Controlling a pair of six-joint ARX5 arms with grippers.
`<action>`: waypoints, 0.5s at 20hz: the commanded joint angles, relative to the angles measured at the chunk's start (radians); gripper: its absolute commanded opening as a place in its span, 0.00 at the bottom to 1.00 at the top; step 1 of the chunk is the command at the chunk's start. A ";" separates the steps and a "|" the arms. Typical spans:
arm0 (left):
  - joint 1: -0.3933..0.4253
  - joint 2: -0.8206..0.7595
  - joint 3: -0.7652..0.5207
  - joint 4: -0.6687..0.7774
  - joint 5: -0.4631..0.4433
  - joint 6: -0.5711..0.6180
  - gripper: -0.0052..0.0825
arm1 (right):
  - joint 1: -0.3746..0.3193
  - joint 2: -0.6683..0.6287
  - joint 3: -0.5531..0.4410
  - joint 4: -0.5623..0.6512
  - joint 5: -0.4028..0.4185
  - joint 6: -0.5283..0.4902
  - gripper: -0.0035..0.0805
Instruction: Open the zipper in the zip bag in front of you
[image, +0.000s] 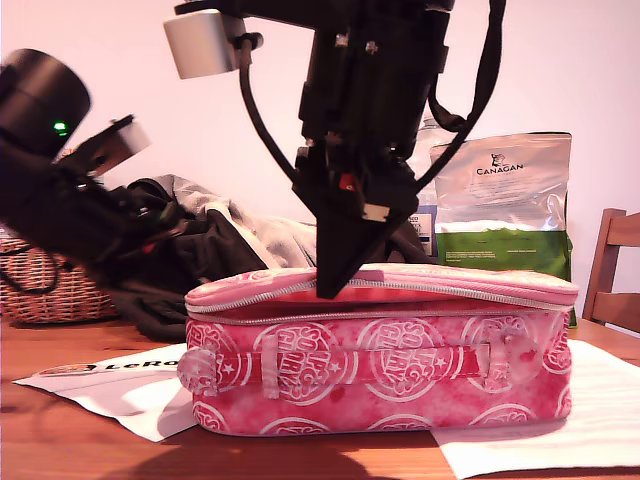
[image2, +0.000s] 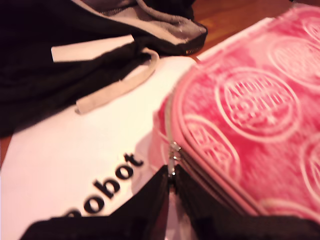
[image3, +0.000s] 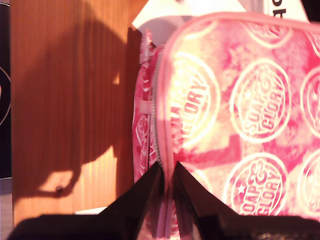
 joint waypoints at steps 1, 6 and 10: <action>0.026 0.016 0.052 0.033 -0.035 -0.003 0.04 | 0.031 0.009 -0.019 -0.055 -0.034 0.004 0.03; 0.026 0.027 0.072 0.033 -0.038 -0.003 0.04 | 0.030 0.009 -0.019 -0.064 -0.039 0.003 0.03; 0.026 0.027 0.072 0.033 -0.034 -0.003 0.12 | 0.030 0.009 -0.019 -0.064 -0.039 0.004 0.03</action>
